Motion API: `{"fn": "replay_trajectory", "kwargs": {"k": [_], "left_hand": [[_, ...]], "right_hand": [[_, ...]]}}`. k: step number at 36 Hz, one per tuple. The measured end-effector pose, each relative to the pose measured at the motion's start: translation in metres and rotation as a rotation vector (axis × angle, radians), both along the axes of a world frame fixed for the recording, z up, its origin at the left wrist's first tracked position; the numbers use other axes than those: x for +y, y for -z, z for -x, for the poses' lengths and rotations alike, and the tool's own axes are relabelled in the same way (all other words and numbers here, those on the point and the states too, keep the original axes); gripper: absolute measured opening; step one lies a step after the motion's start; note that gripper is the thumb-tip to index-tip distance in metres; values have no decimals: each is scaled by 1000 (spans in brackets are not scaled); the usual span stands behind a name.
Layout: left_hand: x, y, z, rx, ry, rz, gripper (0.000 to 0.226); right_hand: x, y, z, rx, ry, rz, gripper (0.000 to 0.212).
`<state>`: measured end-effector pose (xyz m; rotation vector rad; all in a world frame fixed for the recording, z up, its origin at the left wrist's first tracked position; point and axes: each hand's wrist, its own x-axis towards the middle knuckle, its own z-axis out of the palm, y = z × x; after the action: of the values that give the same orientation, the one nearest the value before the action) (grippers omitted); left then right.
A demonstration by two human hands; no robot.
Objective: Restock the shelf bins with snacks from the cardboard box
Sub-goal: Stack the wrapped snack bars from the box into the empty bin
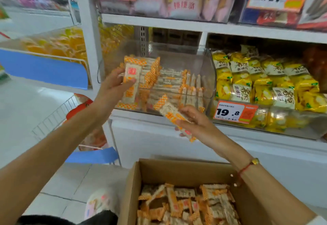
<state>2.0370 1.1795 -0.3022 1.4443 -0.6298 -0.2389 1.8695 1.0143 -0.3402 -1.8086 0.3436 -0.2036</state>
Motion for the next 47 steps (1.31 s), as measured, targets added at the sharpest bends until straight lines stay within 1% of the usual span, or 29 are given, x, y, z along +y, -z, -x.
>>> {"fn": "replay_trajectory", "kwargs": {"k": [2,4,6,8,10,12,14,15,17,19,20,23,28,31,36,39,41,44,45,47], "left_hand": [[1,-10,-10,-254,-10,-18,28],[1,-13,-24,-418,-3,-77,30],[0,-11,-43,-583,-14,-229,32],[-1,-7,-59,-766,-14,-411,45],[-3,-7,-67,-884,-23,-554,47],[-4,-10,-73,-967,-48,-588,46],[-2,-11,-78,-1024,-77,-592,44],[0,-10,-79,-1019,-69,-586,45],[4,-5,-80,-920,-6,-592,44],[8,0,-81,-786,79,-661,35],[9,1,-80,-758,91,-707,31],[12,-2,-78,-793,22,-803,26],[15,-9,-84,-936,-59,-804,19],[16,-10,-84,-891,-54,-857,22],[7,-8,-82,-835,-94,-1032,28],[3,-9,-79,-814,-79,-1070,30],[2,-11,-78,-833,-65,-1105,32],[4,-14,-78,-823,-32,-1068,30],[5,-13,-78,-774,-14,-1031,29],[6,-9,-78,-687,-3,-1023,28]], "right_hand": [[0,-17,-12,-71,-1,137,18],[-1,-30,-26,-151,84,248,26],[-4,-39,-37,-237,187,337,33],[-10,-45,-44,-292,256,329,36],[-16,-47,-51,-321,313,325,38],[-21,-47,-57,-351,371,345,37],[-22,-46,-63,-378,395,284,32],[-21,-46,-65,-389,399,267,29],[-19,-45,-71,-406,406,301,22],[-16,-44,-76,-410,398,330,19],[-15,-43,-80,-409,394,334,18],[-11,-40,-87,-399,389,313,18],[-11,-40,-90,-403,380,292,17],[-16,-42,-91,-398,384,303,16],[-21,-50,-102,-317,339,348,16],[-21,-54,-110,-283,327,360,16],[-20,-56,-114,-262,322,357,16],[-20,-56,-119,-232,319,339,15],[-21,-56,-120,-224,322,328,15],[-22,-56,-122,-220,336,295,15]]}}
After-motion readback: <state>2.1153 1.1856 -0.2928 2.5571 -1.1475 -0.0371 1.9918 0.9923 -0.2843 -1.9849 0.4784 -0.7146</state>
